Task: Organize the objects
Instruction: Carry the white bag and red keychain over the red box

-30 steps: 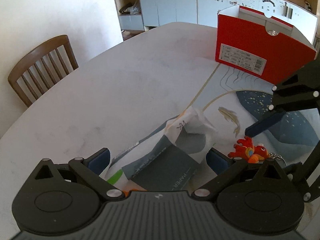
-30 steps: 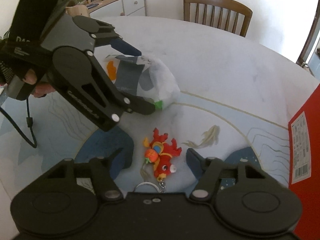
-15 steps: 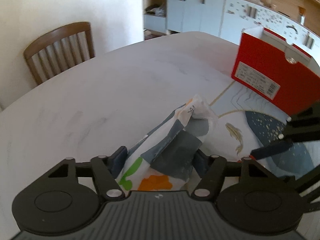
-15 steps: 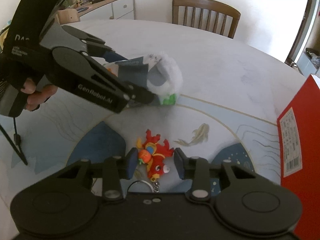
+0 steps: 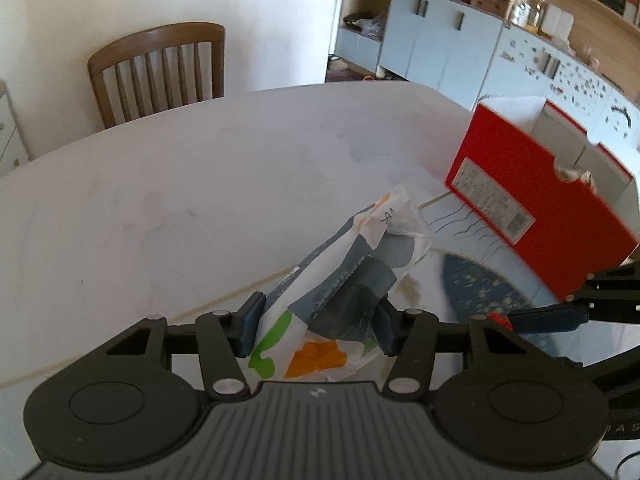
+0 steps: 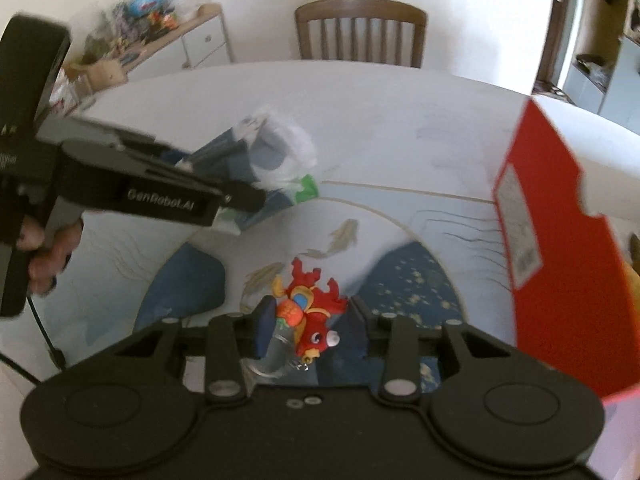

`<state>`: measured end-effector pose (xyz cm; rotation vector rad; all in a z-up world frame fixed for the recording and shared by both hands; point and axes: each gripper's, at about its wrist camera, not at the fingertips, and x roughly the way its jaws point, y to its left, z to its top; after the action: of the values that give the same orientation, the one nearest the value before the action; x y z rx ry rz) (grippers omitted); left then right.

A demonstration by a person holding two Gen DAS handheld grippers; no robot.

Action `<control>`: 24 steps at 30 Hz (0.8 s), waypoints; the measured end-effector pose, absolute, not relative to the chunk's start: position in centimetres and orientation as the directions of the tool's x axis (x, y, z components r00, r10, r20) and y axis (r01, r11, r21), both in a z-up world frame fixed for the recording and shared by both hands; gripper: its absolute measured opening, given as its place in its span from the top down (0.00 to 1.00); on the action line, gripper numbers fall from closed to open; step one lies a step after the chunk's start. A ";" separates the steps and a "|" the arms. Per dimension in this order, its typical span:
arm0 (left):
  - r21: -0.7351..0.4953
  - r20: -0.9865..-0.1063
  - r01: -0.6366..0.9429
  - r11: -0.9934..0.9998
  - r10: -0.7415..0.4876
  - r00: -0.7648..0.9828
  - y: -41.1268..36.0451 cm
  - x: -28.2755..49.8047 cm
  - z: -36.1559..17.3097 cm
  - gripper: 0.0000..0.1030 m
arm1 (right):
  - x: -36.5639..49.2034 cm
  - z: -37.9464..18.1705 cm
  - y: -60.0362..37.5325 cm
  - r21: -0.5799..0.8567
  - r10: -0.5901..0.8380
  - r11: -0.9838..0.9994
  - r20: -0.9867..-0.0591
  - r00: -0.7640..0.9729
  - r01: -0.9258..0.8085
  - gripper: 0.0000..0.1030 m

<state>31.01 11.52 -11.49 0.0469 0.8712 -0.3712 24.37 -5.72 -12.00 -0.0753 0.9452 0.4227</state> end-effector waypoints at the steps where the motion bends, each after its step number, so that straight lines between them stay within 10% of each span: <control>1: -0.119 -0.753 0.332 0.936 -0.303 0.584 11.3 30.7 -11.1 0.47 | 24.1 -11.5 -6.3 0.132 0.324 0.918 -0.792 0.517 -0.373 0.64; 24: -0.187 -0.705 0.317 0.930 -0.351 0.616 3.2 24.2 -0.2 0.47 | 20.0 -2.2 -15.3 0.174 0.371 0.922 -0.651 0.662 -0.346 0.64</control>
<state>24.20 3.19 -0.17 -0.0451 0.8222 -0.3850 19.96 -15.32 -2.24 0.0356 0.7440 0.4058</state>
